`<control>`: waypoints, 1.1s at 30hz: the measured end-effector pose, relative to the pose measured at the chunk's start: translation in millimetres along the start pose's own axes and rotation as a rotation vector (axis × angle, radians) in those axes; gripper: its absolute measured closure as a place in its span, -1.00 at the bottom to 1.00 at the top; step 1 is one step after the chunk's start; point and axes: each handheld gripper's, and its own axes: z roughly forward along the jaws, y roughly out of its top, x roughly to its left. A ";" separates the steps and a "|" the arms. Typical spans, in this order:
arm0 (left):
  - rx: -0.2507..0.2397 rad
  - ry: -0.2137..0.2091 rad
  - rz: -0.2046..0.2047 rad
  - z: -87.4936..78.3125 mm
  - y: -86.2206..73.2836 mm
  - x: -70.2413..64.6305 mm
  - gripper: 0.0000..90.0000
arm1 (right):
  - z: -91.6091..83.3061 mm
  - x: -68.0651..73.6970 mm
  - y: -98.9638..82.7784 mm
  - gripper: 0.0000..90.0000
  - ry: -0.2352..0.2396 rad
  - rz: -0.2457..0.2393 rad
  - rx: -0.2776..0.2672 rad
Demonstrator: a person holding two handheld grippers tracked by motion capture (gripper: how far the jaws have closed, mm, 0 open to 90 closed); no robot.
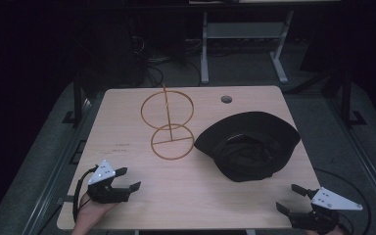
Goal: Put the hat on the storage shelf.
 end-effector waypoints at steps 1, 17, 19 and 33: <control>0.007 -0.006 0.001 0.9 0.4 -0.6 -0.47 | 0.5 -0.4 0.1 -0.68 0.003 0.001 -0.002; 0.010 -0.084 0.042 6.6 15.2 -21.0 -0.47 | 1.1 1.8 2.4 -0.68 0.008 -0.002 -0.007; 0.008 -0.102 0.064 10.9 19.3 -30.7 -0.47 | -0.2 2.5 2.3 -0.68 0.005 -0.003 -0.011; 0.025 -0.198 0.123 31.9 43.1 -56.9 -0.49 | -5.8 1.7 2.6 -0.68 0.005 0.023 -0.044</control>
